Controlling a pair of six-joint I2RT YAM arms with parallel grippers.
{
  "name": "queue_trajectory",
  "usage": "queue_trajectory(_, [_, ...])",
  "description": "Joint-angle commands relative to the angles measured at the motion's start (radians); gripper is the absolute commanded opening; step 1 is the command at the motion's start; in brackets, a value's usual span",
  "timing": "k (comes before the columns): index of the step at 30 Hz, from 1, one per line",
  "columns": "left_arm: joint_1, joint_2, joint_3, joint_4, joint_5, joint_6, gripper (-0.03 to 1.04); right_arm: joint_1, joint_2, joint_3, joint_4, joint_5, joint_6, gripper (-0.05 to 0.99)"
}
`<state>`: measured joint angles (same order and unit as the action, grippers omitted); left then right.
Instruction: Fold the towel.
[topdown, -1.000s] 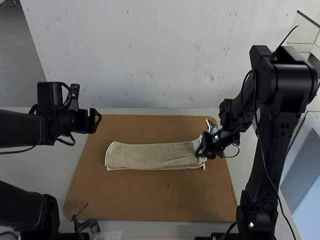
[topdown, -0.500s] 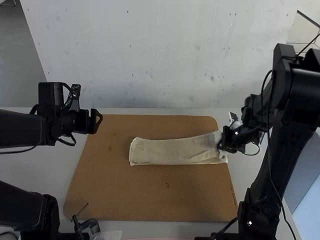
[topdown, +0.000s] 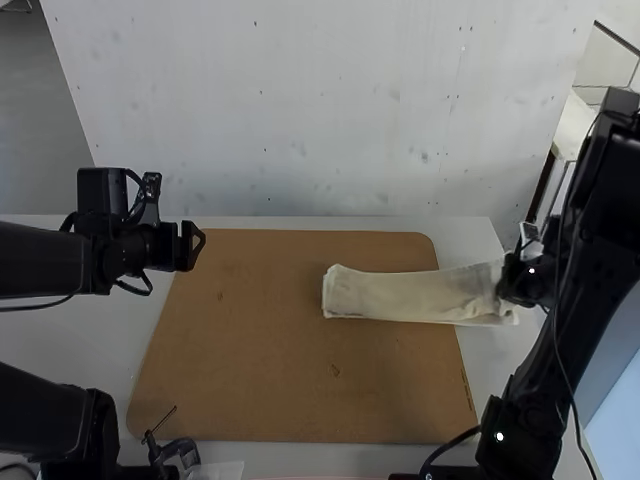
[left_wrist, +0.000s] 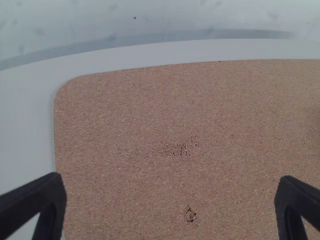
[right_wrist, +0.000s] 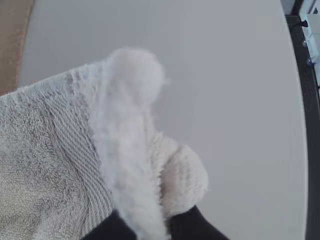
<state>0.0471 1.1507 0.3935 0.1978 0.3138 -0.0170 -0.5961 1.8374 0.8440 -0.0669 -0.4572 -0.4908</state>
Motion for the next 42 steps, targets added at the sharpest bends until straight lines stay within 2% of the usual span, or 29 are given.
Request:
queue_trajectory(1, [-0.009,-0.039,-0.008,0.006,-0.001,-0.009,0.93,-0.036,0.039,0.053,0.027,0.026,-0.054,0.02])
queue_trajectory(4, [-0.009,-0.039,-0.008,0.006,-0.002,-0.009,0.93,-0.051,0.092,0.106,0.073,0.046,-0.065,0.02])
queue_trajectory(9, [-0.009,-0.029,-0.008,0.006,-0.004,-0.009,0.93,-0.059,0.109,0.150,0.075,0.060,-0.078,0.02])
queue_trajectory(16, [-0.015,-0.026,-0.010,0.006,-0.002,-0.012,0.93,-0.025,0.052,0.162,-0.007,0.058,-0.074,0.02])
queue_trajectory(21, [-0.015,-0.032,-0.013,0.006,-0.002,-0.012,0.93,0.081,-0.084,0.156,-0.099,0.051,0.003,0.02])
queue_trajectory(22, [-0.015,-0.032,-0.013,0.006,-0.002,-0.015,0.93,0.150,-0.144,0.162,-0.152,0.049,0.049,0.02])
queue_trajectory(25, [-0.015,-0.036,-0.016,0.006,-0.002,-0.017,0.93,0.266,-0.211,0.150,-0.211,0.049,0.110,0.02])
queue_trajectory(30, [-0.016,-0.039,-0.021,0.006,-0.001,-0.018,0.93,0.415,-0.265,0.075,-0.215,0.058,0.193,0.02])
queue_trajectory(34, [-0.016,-0.043,-0.024,0.006,0.001,-0.020,0.93,0.562,-0.270,0.026,-0.214,0.107,0.245,0.02])
queue_trajectory(42, [-0.016,-0.045,-0.027,0.006,0.002,-0.021,0.93,0.683,-0.260,0.015,-0.211,0.141,0.304,0.02])
